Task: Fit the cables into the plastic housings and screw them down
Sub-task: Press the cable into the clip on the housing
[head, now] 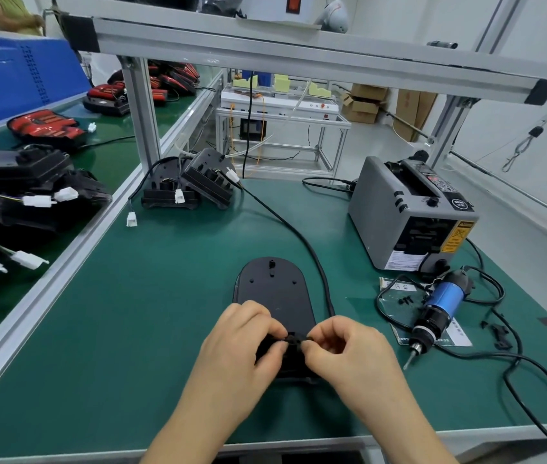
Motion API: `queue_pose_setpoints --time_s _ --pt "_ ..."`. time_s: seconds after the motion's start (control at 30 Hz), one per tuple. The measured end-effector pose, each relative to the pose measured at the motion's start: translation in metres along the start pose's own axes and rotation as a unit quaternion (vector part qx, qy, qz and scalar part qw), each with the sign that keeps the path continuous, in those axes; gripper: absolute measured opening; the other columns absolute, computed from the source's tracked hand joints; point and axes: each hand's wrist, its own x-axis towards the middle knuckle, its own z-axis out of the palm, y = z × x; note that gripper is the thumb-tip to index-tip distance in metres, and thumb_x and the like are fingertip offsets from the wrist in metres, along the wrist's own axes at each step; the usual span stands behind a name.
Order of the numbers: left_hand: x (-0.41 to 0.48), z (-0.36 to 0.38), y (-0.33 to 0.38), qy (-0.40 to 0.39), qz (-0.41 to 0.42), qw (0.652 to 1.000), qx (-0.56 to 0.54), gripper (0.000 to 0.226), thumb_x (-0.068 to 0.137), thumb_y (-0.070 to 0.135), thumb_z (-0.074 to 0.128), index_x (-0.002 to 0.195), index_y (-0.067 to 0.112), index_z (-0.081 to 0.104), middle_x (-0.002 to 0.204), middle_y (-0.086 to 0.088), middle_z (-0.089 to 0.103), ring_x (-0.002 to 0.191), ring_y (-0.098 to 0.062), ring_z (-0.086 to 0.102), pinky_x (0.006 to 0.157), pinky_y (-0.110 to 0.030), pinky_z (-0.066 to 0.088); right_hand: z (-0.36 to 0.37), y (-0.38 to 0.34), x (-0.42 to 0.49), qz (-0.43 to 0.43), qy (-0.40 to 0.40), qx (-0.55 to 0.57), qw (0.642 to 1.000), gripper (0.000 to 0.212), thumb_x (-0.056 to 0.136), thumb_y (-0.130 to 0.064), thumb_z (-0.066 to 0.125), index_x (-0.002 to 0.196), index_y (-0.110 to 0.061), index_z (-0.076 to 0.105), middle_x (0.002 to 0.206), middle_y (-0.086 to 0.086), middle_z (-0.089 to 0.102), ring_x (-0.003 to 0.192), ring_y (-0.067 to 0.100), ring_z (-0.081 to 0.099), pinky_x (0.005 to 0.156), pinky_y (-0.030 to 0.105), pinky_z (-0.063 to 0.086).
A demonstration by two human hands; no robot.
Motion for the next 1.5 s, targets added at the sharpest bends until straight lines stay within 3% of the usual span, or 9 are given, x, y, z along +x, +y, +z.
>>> queue_pose_setpoints --time_s 0.37,0.6,0.87,1.03,1.3,1.5 --pt "0.000 0.005 -0.001 0.014 -0.012 1.000 -0.012 0.015 0.078 0.010 0.073 0.081 0.021 0.063 0.087 0.017 0.052 0.086 -0.003 0.045 0.076 -0.016 0.037 0.000 -0.002 0.004 -0.011 0.007 -0.042 0.999 0.015 0.070 -0.037 0.069 0.060 -0.033 0.059 0.066 -0.034 0.059 0.066 -0.006 0.055 0.059 0.017 0.039" --pt "0.005 0.007 -0.004 0.023 -0.015 1.000 -0.011 0.015 0.078 0.008 0.073 0.080 0.018 0.063 0.087 0.016 0.052 0.085 -0.004 0.045 0.074 -0.018 0.038 0.009 -0.007 0.011 -0.019 0.032 -0.080 0.996 0.014 0.072 -0.041 0.066 0.063 -0.033 0.058 0.062 -0.018 0.061 0.067 -0.004 0.055 0.060 0.013 0.038" --pt "0.004 0.013 -0.005 0.048 -0.024 0.999 -0.006 0.017 0.077 0.010 0.072 0.080 0.022 0.059 0.087 0.019 0.049 0.085 -0.002 0.044 0.075 -0.017 0.038 0.007 -0.002 0.007 0.001 0.022 -0.075 0.997 0.014 0.069 -0.042 0.066 0.062 -0.034 0.058 0.071 -0.039 0.055 0.065 -0.003 0.054 0.058 0.017 0.037" --pt "0.004 0.014 -0.005 0.046 -0.024 0.999 -0.004 0.019 0.077 0.010 0.072 0.080 0.023 0.058 0.087 0.019 0.049 0.086 -0.002 0.043 0.068 -0.016 0.039 0.011 -0.001 0.007 -0.005 0.045 -0.057 0.997 0.014 0.069 -0.043 0.066 0.061 -0.034 0.058 0.063 -0.024 0.060 0.065 -0.003 0.055 0.059 0.017 0.038" --pt "0.004 0.014 -0.007 0.054 -0.007 0.998 -0.018 0.003 0.080 0.019 0.061 0.080 0.022 0.059 0.087 0.019 0.049 0.086 -0.003 0.046 0.072 -0.020 0.039 0.018 0.004 0.006 -0.071 0.064 -0.098 0.991 0.021 0.076 -0.049 0.067 0.067 -0.038 0.052 0.070 -0.019 0.057 0.073 -0.004 0.052 0.061 0.008 0.033" --pt "0.002 0.013 -0.009 0.048 0.003 0.998 -0.048 0.012 0.084 0.028 0.053 0.081 0.020 0.061 0.088 0.017 0.050 0.086 -0.006 0.048 0.073 -0.022 0.039 0.011 0.013 0.014 -0.157 0.088 -0.116 0.977 0.025 0.070 -0.044 0.077 0.079 -0.027 0.061 0.081 -0.017 0.054 0.085 0.008 0.049 0.073 0.014 0.034"
